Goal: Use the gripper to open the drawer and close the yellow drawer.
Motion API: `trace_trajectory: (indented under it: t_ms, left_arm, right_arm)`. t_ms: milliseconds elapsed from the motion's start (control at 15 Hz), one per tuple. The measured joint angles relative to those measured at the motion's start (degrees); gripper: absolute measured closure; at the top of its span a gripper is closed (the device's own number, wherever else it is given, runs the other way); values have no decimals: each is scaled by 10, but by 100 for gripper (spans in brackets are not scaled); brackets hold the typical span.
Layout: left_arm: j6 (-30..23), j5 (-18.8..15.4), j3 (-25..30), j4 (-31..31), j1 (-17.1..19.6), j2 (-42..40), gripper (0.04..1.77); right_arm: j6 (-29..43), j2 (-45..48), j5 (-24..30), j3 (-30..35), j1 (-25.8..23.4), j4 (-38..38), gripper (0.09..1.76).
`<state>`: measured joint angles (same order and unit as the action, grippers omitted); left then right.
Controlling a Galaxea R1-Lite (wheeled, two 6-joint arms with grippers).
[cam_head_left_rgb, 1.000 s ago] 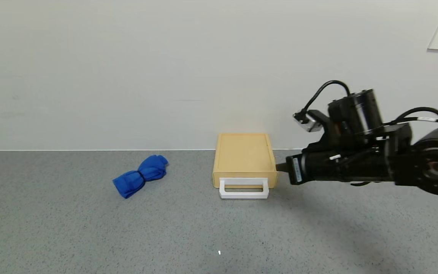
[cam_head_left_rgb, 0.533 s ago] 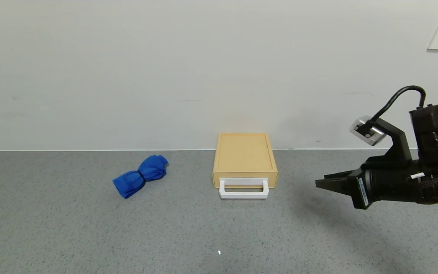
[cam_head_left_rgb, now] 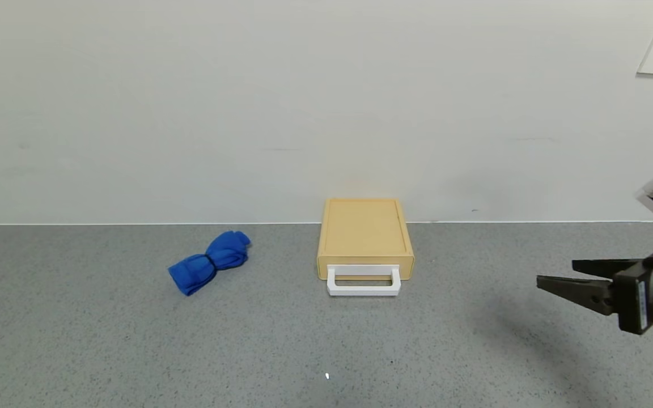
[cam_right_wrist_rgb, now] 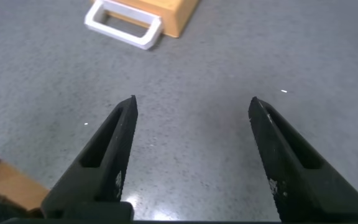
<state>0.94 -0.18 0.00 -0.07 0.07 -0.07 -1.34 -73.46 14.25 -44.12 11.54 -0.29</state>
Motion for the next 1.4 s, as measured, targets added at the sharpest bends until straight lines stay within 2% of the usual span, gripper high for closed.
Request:
trace_trajectory:
  t_ms: [200,333,733,933,1067,1133,1400]
  left_arm:
    - [1,0,0,0,0,0,9]
    - [1,0,0,0,0,0,9]
    - [0,-1,0,0,0,0,9]
    - [1,0,0,0,0,0,9]
    - [1,0,0,0,0,0,9]
    - [1,-1,0,0,0,0,9]
    - [1,0,0,0,0,0,9]
  right_arm:
    - [2,93,-60,49,-15,2,40]
    - [4,166,-79,76,-19,15,34]
    - [24,404,-97,82,-25,174,23]
    - [27,505,-146,80,-38,220,21]
    - [48,545,-227,84,-49,226,19]
    - [62,556,-241,84,-51,225,19]
    - [54,576,-235,80,-82,222,17]
